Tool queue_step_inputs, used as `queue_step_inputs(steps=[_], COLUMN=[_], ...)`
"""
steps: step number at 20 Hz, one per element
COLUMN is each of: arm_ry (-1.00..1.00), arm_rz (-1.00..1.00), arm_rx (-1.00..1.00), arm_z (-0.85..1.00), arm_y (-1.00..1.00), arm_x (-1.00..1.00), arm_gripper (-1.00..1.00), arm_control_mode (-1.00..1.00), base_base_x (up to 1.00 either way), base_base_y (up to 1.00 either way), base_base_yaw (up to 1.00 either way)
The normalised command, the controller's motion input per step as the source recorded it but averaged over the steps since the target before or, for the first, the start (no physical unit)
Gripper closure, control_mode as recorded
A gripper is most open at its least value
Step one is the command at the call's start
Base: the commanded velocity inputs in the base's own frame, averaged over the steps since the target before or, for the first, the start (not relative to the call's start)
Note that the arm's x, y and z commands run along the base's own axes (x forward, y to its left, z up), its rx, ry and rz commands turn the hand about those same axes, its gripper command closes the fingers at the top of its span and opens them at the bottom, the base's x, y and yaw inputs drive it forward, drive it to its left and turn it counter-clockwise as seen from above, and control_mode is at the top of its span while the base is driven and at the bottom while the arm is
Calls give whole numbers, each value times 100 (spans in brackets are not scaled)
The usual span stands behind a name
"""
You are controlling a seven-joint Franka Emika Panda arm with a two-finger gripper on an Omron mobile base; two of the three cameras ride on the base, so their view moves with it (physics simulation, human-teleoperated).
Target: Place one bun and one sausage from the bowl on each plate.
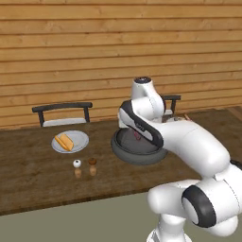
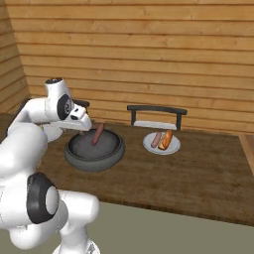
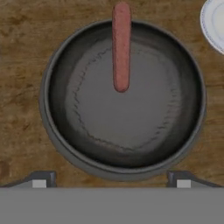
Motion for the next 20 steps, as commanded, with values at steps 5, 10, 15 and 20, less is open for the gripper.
queue_step_inputs(steps=[5, 10, 15, 20], arm_ry=[1, 0, 0, 0], arm_rz=[-4, 0, 0, 0], arm_rx=[1, 0, 0, -3], arm_z=[0, -4, -24, -38], arm_y=[-48, -16, -3, 14], arm_x=[30, 51, 58, 35], arm_gripper=[-100, -100, -100, -100], arm_control_mode=[-100, -100, -100, -100], base_base_x=[0, 0, 0, 0], base_base_y=[0, 0, 0, 0], base_base_yaw=[0, 0, 0, 0])
